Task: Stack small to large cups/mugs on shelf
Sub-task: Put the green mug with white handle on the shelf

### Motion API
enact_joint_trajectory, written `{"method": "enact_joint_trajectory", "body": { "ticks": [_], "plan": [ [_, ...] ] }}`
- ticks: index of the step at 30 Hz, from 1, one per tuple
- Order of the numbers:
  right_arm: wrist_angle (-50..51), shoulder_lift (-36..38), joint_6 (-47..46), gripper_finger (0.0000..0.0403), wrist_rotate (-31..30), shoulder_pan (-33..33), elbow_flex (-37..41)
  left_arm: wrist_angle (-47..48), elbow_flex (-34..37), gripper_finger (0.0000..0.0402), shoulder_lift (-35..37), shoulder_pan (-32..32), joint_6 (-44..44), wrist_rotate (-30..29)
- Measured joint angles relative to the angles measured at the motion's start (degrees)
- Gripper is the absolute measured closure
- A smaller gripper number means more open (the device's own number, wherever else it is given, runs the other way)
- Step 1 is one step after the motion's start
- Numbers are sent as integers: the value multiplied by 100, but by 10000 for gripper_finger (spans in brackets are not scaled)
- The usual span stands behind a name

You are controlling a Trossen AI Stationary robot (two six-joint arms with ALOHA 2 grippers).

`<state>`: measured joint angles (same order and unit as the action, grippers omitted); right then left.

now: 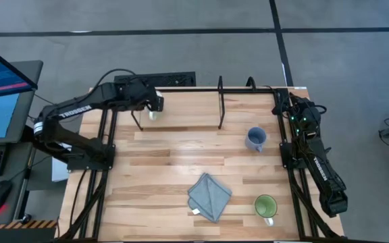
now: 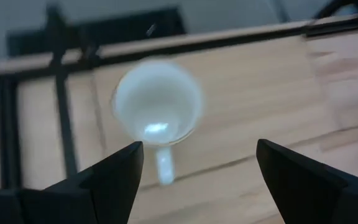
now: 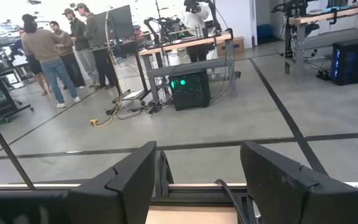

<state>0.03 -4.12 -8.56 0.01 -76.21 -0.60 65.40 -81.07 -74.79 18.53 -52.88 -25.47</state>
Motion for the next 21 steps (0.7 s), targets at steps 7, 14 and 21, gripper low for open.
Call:
{"method": "enact_joint_trajectory", "body": {
  "ticks": [7,14,21],
  "plan": [
    [0,0,0,147,-2,-1,-1,-95,-3,97,451,-1335,769,-1513],
    [0,0,-2,147,-2,-1,-2,295,238,97,1079,-3146,597,-3179],
    [0,0,-2,147,-1,-1,-2,244,1387,97,1993,-4216,521,-3818]
  ]
}}
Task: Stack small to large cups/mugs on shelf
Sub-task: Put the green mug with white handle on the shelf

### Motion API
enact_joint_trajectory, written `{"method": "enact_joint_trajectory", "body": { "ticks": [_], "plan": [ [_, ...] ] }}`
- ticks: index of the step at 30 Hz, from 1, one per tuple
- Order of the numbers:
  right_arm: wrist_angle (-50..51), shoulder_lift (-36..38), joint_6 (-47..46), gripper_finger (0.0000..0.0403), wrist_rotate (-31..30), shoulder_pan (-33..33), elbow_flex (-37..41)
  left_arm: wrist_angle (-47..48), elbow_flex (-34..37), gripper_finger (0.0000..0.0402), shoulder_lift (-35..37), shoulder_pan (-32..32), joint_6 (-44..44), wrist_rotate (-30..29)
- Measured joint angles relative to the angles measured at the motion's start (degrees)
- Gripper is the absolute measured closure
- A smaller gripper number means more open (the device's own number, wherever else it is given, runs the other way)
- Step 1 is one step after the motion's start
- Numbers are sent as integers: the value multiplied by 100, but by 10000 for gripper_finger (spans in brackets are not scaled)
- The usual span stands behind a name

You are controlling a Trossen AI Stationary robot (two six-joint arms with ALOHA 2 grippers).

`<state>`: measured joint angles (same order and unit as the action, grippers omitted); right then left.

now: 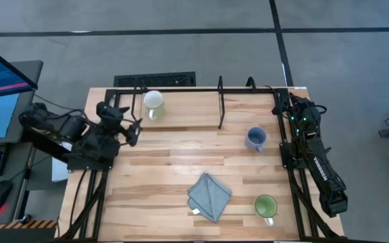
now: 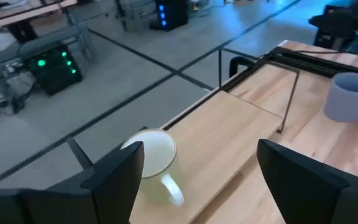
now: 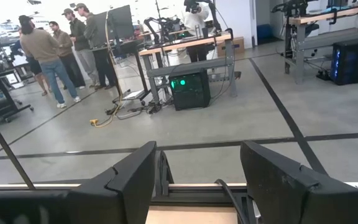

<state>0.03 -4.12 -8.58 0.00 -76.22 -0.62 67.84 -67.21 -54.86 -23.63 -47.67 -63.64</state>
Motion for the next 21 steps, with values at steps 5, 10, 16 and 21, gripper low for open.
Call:
{"method": "enact_joint_trajectory", "body": {
  "ticks": [5,10,16,21],
  "plan": [
    [0,0,-2,147,1,1,2,-776,1198,97,679,-33,701,-113],
    [0,0,-2,147,1,1,0,-2567,2445,97,1433,-29,2015,273],
    [-2,0,-182,147,-1,1,2,-6337,3953,97,2253,241,4968,2258],
    [0,0,-197,147,-1,3,1,-6878,4399,97,3061,1055,5731,2056]
  ]
}}
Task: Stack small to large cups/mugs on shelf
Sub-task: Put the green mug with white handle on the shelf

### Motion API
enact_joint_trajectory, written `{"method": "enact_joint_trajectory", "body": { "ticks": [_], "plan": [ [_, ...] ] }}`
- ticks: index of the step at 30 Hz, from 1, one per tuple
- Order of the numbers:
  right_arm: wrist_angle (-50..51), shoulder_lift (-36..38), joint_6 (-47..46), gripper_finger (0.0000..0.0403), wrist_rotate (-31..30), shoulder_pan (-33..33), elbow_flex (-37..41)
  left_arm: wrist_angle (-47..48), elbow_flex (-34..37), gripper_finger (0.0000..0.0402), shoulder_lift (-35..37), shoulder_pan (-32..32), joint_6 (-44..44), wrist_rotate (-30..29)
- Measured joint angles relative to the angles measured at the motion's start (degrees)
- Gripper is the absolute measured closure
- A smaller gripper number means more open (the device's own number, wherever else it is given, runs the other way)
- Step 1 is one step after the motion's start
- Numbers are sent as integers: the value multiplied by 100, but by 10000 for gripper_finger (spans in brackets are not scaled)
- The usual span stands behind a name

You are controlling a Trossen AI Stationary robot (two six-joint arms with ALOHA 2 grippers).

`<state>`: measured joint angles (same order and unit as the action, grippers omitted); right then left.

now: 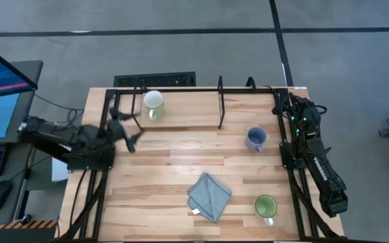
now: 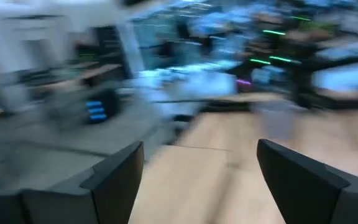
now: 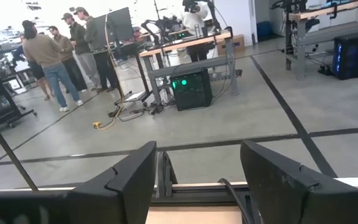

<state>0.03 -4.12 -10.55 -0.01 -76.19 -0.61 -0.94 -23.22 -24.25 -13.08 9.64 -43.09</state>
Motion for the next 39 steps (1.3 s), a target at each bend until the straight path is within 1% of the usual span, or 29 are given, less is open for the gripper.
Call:
{"method": "enact_joint_trajectory", "body": {
  "ticks": [2,5,6,11,13,16,19,21,25,29,34,36,39],
  "plan": [
    [-2,0,-2,147,0,3,1,51,74,97,317,427,3,22],
    [-2,0,-4,147,-2,3,1,446,98,97,801,990,-10,500],
    [-2,0,-5,147,0,3,0,573,94,97,905,1159,-79,561],
    [-2,0,-5,147,0,3,0,1430,101,97,1077,1712,-505,831],
    [-4,0,-4,147,-2,3,1,1341,221,97,1079,1820,-481,1033],
    [-4,0,-4,147,-2,3,0,879,463,97,1078,1903,-141,1441],
    [-4,0,-1,147,-2,3,1,461,707,97,1083,1999,92,1582],
    [-4,0,31,147,-2,3,1,470,781,97,1081,2087,112,1696],
    [-6,0,47,147,-21,3,1,461,851,97,1081,2361,119,2121],
    [-8,0,46,147,-33,3,1,486,855,97,1081,2824,175,2188],
    [-8,0,46,147,-38,3,1,786,857,97,1081,3355,-41,2779],
    [-7,0,46,147,-42,3,1,949,857,97,1100,3489,-140,2889],
    [-8,0,46,147,-44,3,1,936,857,97,1216,3568,-160,3104]
  ]
}}
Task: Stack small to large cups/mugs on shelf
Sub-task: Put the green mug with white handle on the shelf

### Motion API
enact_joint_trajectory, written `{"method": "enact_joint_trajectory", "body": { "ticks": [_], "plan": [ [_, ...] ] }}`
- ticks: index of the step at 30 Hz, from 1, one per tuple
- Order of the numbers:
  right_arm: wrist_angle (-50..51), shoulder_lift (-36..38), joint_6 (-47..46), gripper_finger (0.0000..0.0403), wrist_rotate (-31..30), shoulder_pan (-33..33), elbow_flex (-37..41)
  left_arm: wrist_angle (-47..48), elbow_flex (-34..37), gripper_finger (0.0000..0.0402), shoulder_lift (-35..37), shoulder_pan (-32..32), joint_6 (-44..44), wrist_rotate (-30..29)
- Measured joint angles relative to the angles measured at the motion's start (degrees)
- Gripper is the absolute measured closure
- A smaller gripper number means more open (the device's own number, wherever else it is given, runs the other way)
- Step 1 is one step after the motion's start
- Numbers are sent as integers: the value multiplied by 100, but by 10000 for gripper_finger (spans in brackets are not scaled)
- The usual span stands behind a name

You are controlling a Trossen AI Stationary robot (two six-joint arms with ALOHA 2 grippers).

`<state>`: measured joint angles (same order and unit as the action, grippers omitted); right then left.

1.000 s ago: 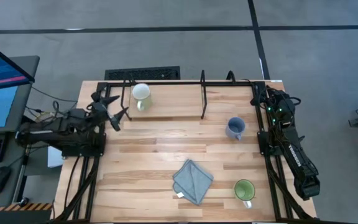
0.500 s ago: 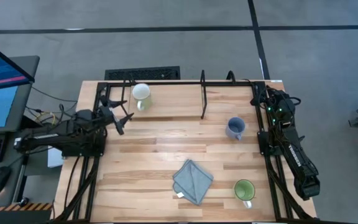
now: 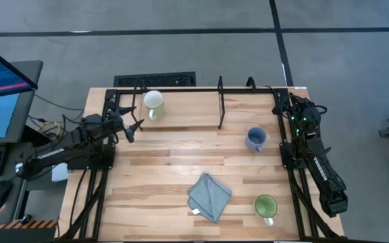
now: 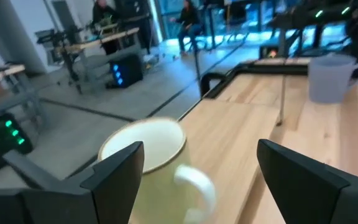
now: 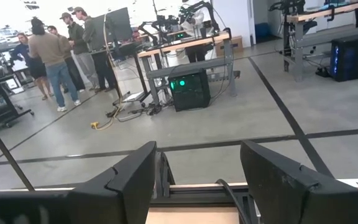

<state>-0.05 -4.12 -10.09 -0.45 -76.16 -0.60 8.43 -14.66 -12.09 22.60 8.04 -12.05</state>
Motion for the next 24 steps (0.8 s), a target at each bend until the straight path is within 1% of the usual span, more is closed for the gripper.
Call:
{"method": "enact_joint_trajectory", "body": {
  "ticks": [4,7,9,14,20,24],
  "plan": [
    [0,1,-2,147,-2,0,0,-30,0,97,442,3,185,-40],
    [0,0,-2,147,-2,0,0,72,0,97,959,3,218,-84],
    [0,0,-1,147,-3,0,-1,-65,104,97,1226,3,217,-76],
    [0,0,-4,147,-7,0,0,-200,314,97,1023,3,401,-192],
    [0,2,-4,147,-5,0,-1,-260,646,97,1214,96,482,-235],
    [0,2,-2,147,-7,0,0,-167,665,97,1193,286,493,-224]
  ]
}}
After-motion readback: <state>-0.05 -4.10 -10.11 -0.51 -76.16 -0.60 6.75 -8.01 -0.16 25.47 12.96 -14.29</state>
